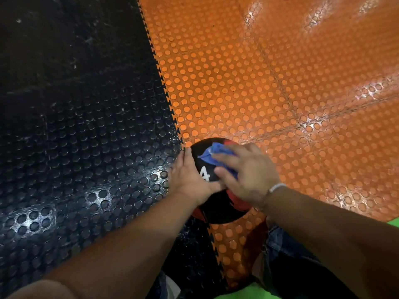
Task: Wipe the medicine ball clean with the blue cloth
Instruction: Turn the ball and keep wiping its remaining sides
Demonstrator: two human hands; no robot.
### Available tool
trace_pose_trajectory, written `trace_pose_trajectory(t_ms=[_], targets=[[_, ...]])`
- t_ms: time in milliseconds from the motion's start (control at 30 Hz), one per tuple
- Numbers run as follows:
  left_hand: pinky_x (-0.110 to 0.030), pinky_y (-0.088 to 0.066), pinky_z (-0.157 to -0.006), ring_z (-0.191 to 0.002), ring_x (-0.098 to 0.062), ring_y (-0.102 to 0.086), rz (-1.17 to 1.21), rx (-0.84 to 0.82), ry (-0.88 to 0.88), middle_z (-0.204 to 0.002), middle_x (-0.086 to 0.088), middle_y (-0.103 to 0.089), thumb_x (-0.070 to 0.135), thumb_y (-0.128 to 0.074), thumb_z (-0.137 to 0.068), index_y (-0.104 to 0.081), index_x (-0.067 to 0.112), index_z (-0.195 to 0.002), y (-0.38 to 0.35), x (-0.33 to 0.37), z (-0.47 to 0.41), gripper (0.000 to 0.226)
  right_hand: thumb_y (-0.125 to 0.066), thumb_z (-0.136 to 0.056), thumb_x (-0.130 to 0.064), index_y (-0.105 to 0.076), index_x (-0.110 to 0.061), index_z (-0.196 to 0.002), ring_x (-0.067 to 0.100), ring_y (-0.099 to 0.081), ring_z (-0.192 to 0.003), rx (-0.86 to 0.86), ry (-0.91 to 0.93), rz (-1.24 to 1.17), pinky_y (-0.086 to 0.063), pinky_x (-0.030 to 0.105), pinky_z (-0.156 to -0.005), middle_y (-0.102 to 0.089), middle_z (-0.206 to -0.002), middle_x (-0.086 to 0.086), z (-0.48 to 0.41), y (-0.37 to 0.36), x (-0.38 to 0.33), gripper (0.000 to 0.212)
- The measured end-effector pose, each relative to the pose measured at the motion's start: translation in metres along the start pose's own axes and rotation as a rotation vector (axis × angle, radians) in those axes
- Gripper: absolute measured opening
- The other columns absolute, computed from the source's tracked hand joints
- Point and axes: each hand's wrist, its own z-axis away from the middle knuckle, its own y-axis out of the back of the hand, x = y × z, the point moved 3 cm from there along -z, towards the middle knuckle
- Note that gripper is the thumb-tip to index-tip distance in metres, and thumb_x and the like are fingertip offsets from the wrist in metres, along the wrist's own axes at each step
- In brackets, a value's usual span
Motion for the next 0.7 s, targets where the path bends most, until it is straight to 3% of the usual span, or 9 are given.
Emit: trace_pose_trajectory(t_ms=[33, 100, 267, 300, 333, 433, 467, 600, 700], targets=[[-0.040, -0.009, -0.119, -0.146, -0.018, -0.009, -0.053, 0.008, -0.040, -0.160, -0.001, -0.005, 0.071, -0.071, -0.053, -0.002, 0.020, -0.152, -0.004, 0.000, 0.007, 0.131, -0.036, -0.087, -0.050, -0.064, -0.035, -0.116, 0.030, -0.055, -0.096, 0.005, 0.065, 0.059, -0.049, 0.038, -0.082, -0.061, -0.121, -0.001, 0.007, -0.005, 0.000, 0.043], [-0.038, 0.002, -0.119, -0.146, -0.012, -0.001, -0.104, -0.002, -0.100, -0.160, 0.006, 0.003, 0.076, -0.070, -0.051, 0.003, 0.024, -0.152, -0.010, 0.000, 0.021, 0.135, -0.040, -0.088, -0.047, -0.067, -0.035, -0.111, 0.031, -0.058, -0.092, 0.058, -0.015, 0.044, -0.050, 0.036, -0.076, -0.065, -0.116, 0.002, 0.018, -0.010, 0.015, 0.038], [-0.040, 0.006, -0.118, -0.146, -0.009, 0.007, -0.136, -0.009, -0.171, -0.159, 0.011, 0.009, 0.078, -0.073, -0.044, 0.004, 0.030, -0.151, -0.020, 0.014, 0.026, 0.140, -0.050, -0.094, -0.031, -0.066, -0.022, -0.115, 0.029, -0.056, -0.112, 0.060, -0.772, -0.415, -0.041, 0.028, -0.087, -0.062, -0.121, 0.009, 0.011, -0.011, 0.060, 0.028], [-0.040, 0.006, -0.118, -0.146, -0.010, 0.007, -0.144, -0.011, -0.175, -0.159, 0.011, 0.009, 0.077, -0.073, -0.045, 0.004, 0.030, -0.151, -0.021, 0.018, 0.023, 0.139, -0.049, -0.094, -0.030, -0.065, -0.022, -0.116, 0.030, -0.055, -0.112, 0.014, -0.769, -0.355, -0.041, 0.029, -0.088, -0.060, -0.123, 0.008, 0.007, -0.009, 0.054, 0.028], [-0.040, 0.006, -0.118, -0.146, -0.010, 0.006, -0.149, -0.010, -0.175, -0.159, 0.010, 0.008, 0.075, -0.074, -0.047, 0.003, 0.029, -0.151, -0.021, 0.022, 0.021, 0.137, -0.048, -0.094, -0.029, -0.066, -0.024, -0.115, 0.033, -0.056, -0.108, -0.028, -0.625, -0.221, -0.043, 0.031, -0.088, -0.058, -0.122, 0.008, 0.004, -0.004, 0.041, 0.028], [-0.042, 0.004, -0.119, -0.146, -0.010, 0.005, -0.139, 0.009, -0.175, -0.160, 0.009, 0.005, 0.058, -0.071, -0.065, 0.001, 0.028, -0.151, -0.018, 0.025, 0.014, 0.116, -0.047, -0.080, -0.030, -0.074, -0.026, -0.089, 0.031, -0.062, -0.072, 0.049, 0.034, 0.025, -0.052, 0.033, -0.063, -0.066, -0.094, 0.005, 0.012, 0.000, -0.004, 0.029], [-0.042, 0.004, -0.119, -0.146, -0.009, 0.005, -0.135, 0.005, -0.171, -0.160, 0.009, 0.006, 0.058, -0.070, -0.066, 0.002, 0.028, -0.151, -0.017, 0.024, 0.014, 0.116, -0.045, -0.078, -0.033, -0.075, -0.029, -0.085, 0.029, -0.061, -0.067, 0.037, 0.120, 0.046, -0.053, 0.032, -0.058, -0.067, -0.088, 0.003, 0.016, -0.002, -0.007, 0.031], [-0.041, 0.005, -0.117, -0.146, -0.009, 0.004, -0.114, -0.020, -0.145, -0.159, 0.010, 0.008, 0.077, -0.072, -0.048, 0.003, 0.029, -0.151, -0.017, 0.019, 0.020, 0.136, -0.044, -0.087, -0.043, -0.070, -0.038, -0.097, 0.025, -0.060, -0.081, 0.095, -0.115, 0.010, -0.046, 0.029, -0.059, -0.061, -0.086, -0.007, 0.005, -0.001, 0.012, 0.029], [-0.041, 0.006, -0.117, -0.146, -0.010, 0.003, -0.114, 0.009, -0.136, -0.160, 0.009, 0.006, 0.079, -0.070, -0.047, 0.002, 0.028, -0.152, -0.014, 0.021, 0.020, 0.137, -0.050, -0.092, -0.035, -0.068, -0.034, -0.107, 0.025, -0.057, -0.098, 0.005, -0.470, -0.179, -0.041, 0.027, -0.073, -0.062, -0.106, 0.000, -0.015, -0.007, 0.024, 0.023]])
